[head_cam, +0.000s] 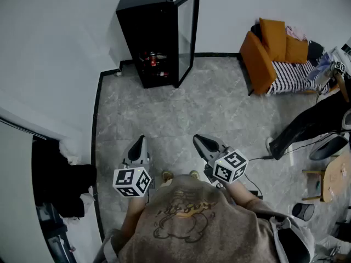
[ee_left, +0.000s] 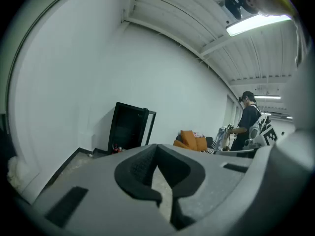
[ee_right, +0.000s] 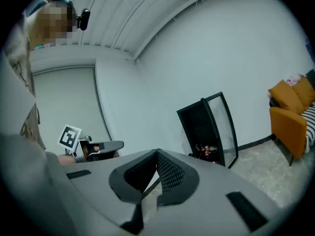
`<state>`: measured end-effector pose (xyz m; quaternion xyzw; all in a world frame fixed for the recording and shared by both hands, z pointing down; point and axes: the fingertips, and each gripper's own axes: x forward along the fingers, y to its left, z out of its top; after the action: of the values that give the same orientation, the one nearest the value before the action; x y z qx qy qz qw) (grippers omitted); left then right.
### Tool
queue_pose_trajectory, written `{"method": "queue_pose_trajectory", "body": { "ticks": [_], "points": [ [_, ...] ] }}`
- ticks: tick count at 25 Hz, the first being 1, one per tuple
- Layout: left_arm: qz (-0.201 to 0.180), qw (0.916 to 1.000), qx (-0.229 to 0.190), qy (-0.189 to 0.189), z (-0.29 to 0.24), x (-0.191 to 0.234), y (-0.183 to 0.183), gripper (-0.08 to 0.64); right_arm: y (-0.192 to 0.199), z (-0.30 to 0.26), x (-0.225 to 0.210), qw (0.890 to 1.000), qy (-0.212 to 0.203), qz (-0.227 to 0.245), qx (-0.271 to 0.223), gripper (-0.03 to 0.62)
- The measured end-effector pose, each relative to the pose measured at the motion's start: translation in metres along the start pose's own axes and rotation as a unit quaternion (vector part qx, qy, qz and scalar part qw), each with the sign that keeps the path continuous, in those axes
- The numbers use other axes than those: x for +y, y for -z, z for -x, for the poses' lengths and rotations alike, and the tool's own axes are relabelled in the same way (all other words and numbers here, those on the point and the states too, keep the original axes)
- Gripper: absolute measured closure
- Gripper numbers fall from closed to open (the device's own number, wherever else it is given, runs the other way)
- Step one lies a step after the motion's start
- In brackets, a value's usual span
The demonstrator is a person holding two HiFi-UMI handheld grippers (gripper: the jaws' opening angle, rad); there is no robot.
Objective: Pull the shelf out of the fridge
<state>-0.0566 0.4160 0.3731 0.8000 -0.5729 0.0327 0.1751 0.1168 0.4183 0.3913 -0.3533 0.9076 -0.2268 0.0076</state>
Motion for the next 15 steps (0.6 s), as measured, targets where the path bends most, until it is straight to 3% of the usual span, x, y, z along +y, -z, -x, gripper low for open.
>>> {"method": "queue_pose_trajectory", "body": {
  "ticks": [9,15],
  "points": [
    [-0.019,0.9996,-0.017,0.014,-0.003,0.008,-0.009,0.554,-0.006,-0.014,0.006,1.000,-0.003,0.006,-0.015,0.571],
    [-0.023,0.9993,-0.014,0.027,-0.001,0.034,-0.005,0.555,-0.003,-0.034,0.016,0.999,0.016,-0.003,-0.030,0.571]
  ]
}}
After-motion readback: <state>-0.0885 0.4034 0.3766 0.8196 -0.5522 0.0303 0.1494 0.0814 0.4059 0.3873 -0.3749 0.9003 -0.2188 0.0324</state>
